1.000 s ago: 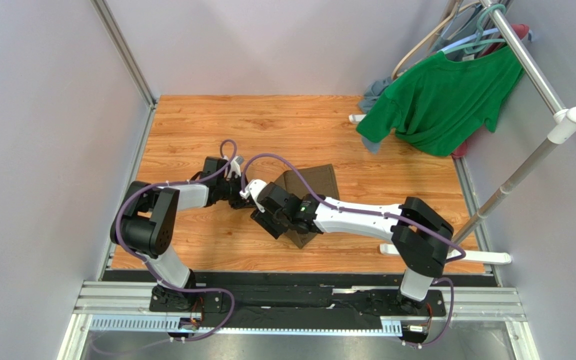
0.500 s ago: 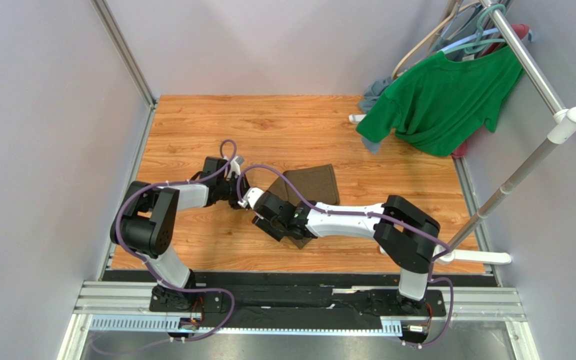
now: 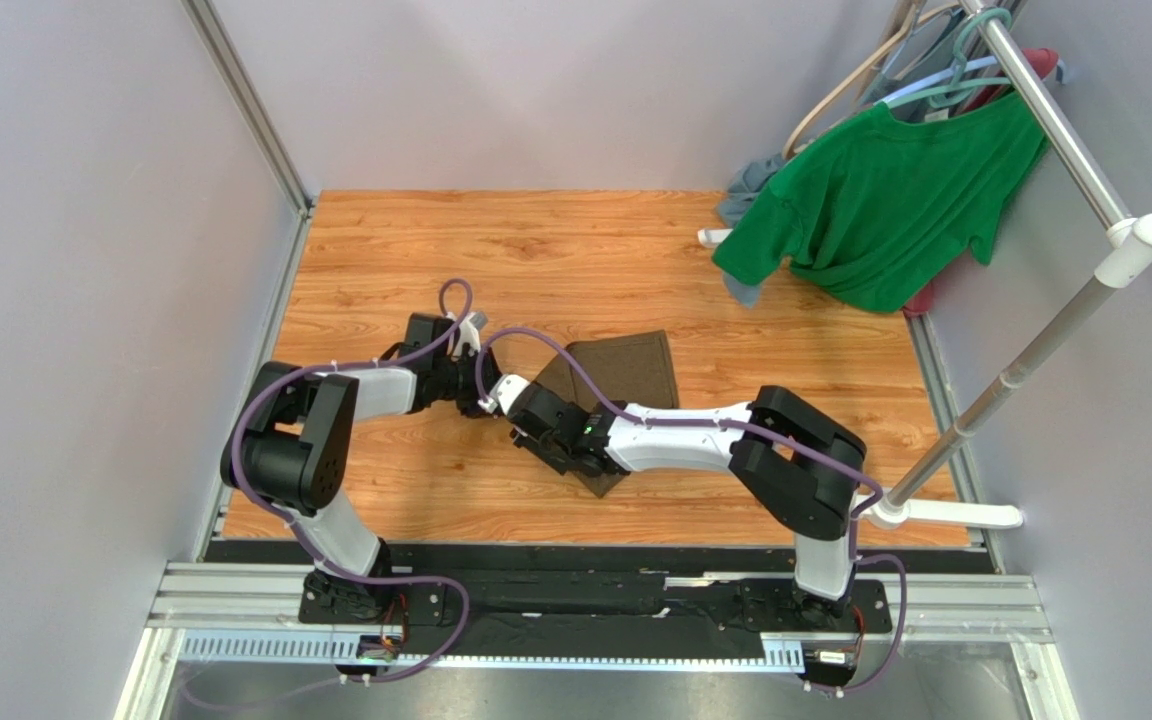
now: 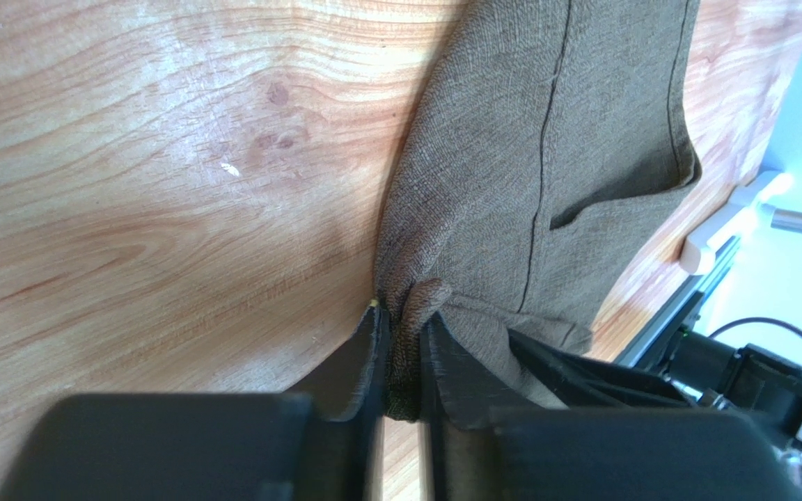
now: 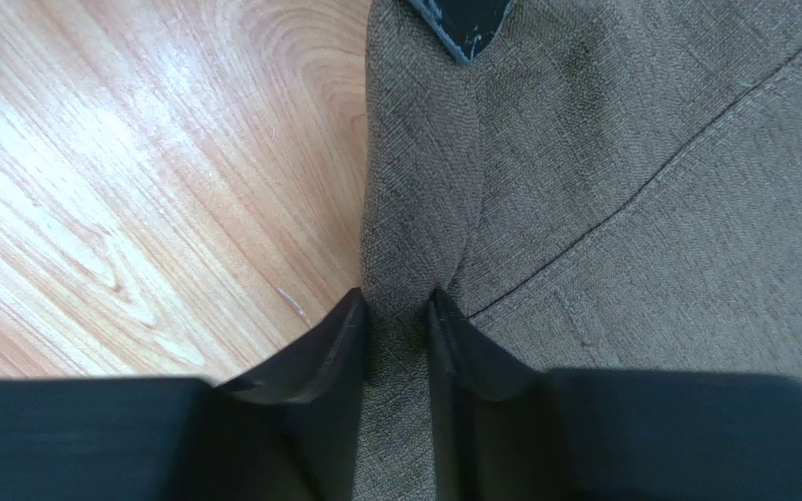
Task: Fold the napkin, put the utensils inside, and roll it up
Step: Roll the napkin with the utensil
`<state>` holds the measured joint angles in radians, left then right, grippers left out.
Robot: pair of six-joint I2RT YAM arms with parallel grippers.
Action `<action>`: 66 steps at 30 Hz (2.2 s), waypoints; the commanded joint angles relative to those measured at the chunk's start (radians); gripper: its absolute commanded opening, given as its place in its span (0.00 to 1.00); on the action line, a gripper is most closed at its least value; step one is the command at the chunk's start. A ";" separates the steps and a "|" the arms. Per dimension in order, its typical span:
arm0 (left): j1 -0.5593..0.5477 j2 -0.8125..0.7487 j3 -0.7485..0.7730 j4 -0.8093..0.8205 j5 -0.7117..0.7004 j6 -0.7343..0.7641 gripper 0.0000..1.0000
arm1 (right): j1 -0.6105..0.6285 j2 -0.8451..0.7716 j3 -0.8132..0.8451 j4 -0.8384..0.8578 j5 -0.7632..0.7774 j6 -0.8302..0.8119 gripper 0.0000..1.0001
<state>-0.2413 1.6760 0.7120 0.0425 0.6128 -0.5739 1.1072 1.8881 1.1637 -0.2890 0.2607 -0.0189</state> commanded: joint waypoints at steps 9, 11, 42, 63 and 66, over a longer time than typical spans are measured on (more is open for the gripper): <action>0.004 -0.195 -0.009 -0.026 -0.137 0.000 0.77 | -0.164 -0.023 -0.105 0.002 -0.438 0.131 0.06; 0.004 -0.223 -0.032 -0.009 -0.179 0.005 0.78 | -0.187 -0.024 -0.105 0.002 -0.526 0.137 0.03; -0.081 0.036 -0.097 0.680 0.189 0.059 0.71 | -0.518 0.132 -0.075 0.086 -1.115 0.197 0.00; -0.085 -0.062 -0.210 0.603 0.156 0.112 0.71 | -0.595 0.203 -0.075 0.119 -1.100 0.246 0.00; -0.087 -0.101 -0.232 0.600 0.111 0.121 0.73 | -0.599 0.212 -0.076 0.119 -1.098 0.250 0.00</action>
<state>-0.3195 1.6493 0.5152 0.6380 0.7494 -0.4889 0.5304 2.0434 1.0954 -0.1600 -0.9970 0.2481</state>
